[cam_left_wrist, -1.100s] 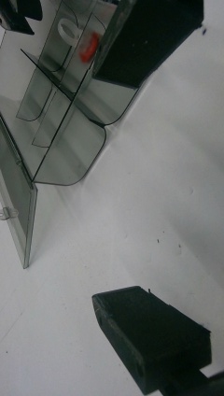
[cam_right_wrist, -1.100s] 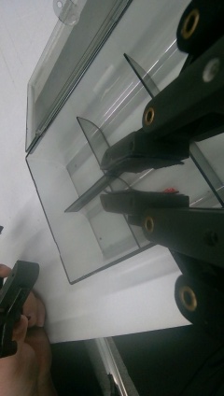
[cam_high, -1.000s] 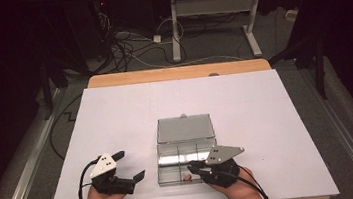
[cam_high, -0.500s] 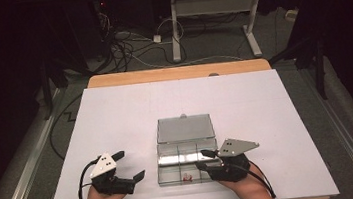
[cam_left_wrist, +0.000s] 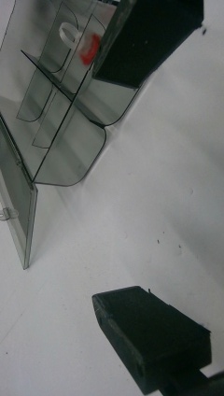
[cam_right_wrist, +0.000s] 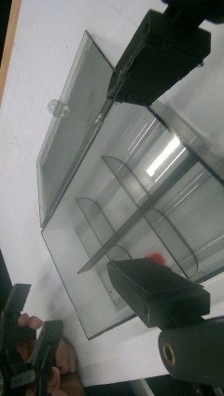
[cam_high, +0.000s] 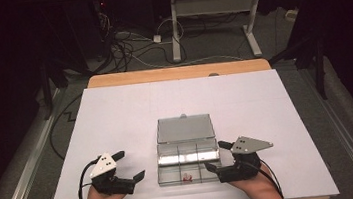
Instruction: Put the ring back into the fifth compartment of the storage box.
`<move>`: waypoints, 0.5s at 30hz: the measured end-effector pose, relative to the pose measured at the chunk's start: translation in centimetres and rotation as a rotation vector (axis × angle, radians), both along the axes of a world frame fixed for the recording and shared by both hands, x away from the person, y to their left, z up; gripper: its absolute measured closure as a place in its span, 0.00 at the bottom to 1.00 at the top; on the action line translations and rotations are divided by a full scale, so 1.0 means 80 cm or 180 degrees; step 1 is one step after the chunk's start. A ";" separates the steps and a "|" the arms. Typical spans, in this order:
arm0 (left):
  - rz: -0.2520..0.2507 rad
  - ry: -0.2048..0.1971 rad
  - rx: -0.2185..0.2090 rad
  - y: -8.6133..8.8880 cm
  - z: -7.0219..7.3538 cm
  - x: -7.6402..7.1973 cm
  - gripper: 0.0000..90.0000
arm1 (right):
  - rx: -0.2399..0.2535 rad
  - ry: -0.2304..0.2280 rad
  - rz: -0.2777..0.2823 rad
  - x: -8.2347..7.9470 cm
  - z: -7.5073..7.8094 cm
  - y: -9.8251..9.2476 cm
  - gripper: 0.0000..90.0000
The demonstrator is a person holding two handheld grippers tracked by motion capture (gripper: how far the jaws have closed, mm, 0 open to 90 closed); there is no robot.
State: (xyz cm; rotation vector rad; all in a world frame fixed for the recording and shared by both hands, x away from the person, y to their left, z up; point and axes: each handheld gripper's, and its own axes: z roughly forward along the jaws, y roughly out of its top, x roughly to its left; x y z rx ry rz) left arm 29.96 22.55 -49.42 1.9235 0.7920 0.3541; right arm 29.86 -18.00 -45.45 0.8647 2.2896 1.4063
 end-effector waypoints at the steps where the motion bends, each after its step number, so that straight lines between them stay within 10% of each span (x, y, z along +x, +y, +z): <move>1: -0.0003 0.0003 0.0000 0.000 0.000 0.000 0.00 | 0.0031 0.0000 -0.0015 0.000 0.000 -0.004 0.17; 15: 0.0001 0.0027 -0.0020 0.001 0.000 0.001 0.00 | 0.0059 -0.0056 -0.0448 0.002 -0.008 -0.045 0.01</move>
